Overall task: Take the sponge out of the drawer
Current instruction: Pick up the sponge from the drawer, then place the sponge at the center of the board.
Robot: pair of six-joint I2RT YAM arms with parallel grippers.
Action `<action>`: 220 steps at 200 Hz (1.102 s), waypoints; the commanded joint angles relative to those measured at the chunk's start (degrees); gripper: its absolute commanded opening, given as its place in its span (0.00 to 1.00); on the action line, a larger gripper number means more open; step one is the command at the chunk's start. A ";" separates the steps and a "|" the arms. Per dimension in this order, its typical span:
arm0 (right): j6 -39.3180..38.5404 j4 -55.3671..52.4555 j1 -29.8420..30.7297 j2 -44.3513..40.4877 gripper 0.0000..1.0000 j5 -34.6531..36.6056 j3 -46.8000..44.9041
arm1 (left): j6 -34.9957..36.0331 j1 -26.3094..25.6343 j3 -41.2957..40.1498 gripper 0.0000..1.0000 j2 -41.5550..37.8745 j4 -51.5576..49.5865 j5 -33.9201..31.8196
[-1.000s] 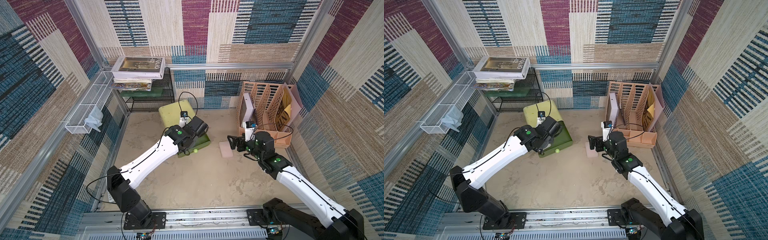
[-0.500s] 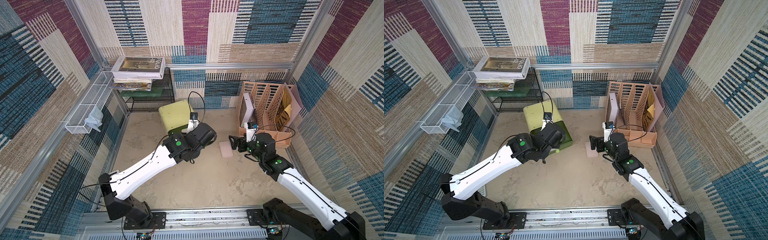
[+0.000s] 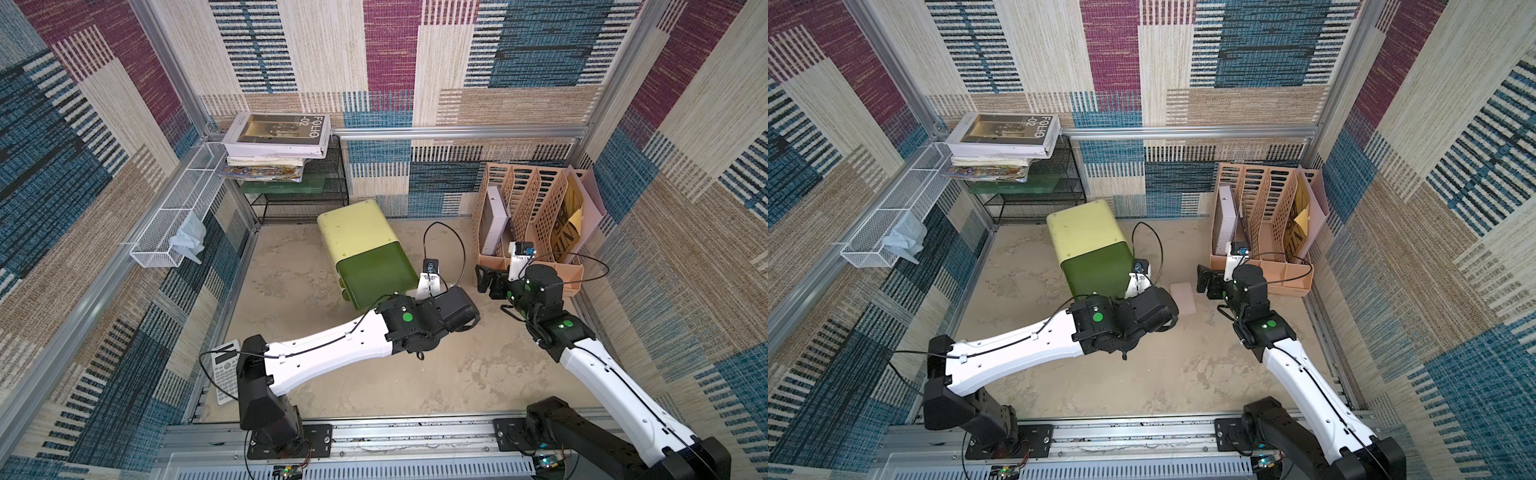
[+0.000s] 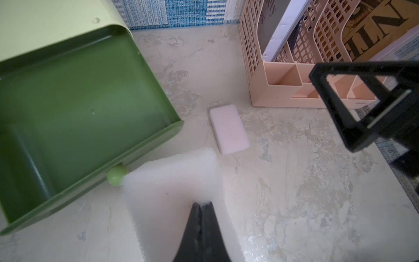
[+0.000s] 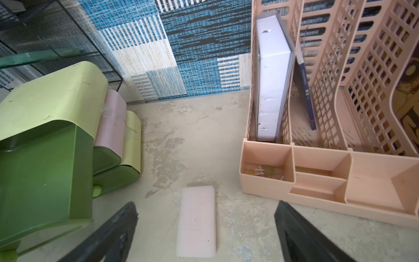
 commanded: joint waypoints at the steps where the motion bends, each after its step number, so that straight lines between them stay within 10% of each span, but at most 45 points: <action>1: 1.62 -0.39 -1.65 -0.48 0.97 -1.85 -0.27 | -5.32 -0.53 -0.80 0.00 1.44 1.51 1.56; 220: 2.36 -0.97 -4.54 -5.39 0.99 3.18 -1.59 | -7.76 -1.17 8.65 0.00 28.70 8.81 18.81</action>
